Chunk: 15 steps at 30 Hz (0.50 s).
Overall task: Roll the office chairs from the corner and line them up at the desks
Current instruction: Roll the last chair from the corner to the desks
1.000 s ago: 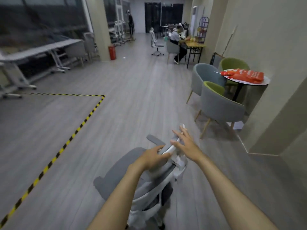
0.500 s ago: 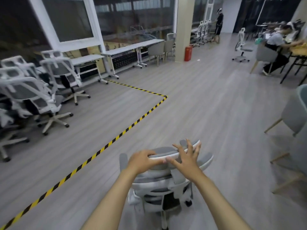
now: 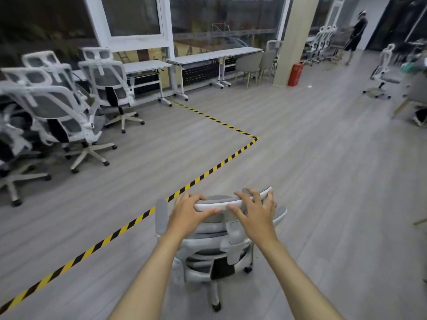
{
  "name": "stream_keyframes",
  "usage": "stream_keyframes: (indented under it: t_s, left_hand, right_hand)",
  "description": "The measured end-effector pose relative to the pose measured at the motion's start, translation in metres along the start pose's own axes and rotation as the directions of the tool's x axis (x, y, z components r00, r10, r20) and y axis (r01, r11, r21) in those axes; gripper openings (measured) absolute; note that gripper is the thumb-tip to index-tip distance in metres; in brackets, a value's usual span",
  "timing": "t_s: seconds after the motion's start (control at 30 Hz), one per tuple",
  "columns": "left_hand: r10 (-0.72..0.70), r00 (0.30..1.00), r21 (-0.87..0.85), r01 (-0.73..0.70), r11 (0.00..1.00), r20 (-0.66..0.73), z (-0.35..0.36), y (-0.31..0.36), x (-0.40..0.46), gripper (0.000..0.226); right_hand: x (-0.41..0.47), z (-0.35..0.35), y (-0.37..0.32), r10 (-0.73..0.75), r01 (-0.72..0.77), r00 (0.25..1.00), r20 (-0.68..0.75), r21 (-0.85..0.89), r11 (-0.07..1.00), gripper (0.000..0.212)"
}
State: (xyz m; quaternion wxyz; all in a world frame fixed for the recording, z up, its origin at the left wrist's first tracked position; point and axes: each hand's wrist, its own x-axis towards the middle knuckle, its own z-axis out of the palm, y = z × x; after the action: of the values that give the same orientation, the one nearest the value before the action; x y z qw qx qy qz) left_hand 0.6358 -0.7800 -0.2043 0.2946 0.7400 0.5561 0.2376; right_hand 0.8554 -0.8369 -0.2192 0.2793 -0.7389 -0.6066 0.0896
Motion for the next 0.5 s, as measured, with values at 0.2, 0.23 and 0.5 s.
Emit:
stream_keyframes:
  t_s: [0.2, 0.23, 0.5]
  left_hand:
    - [-0.072, 0.997, -0.046, 0.073, 0.996, 0.014, -0.057, -0.058, 0.107, 0.056]
    - [-0.097, 0.995, -0.050, 0.098, 0.994, 0.025, -0.067, -0.067, 0.124, 0.056]
    - [-0.246, 0.967, -0.101, 0.239, 0.966, -0.060, -0.134, -0.150, 0.271, 0.070]
  right_hand:
    - [0.122, 0.044, -0.052, -0.074, 0.075, 0.997, 0.030, -0.027, 0.997, 0.059]
    - [0.141, 0.056, -0.061, -0.090, 0.091, 0.996, 0.028, -0.020, 0.996, 0.060]
    - [0.300, 0.166, -0.134, -0.215, 0.221, 0.973, -0.079, 0.071, 0.973, 0.059]
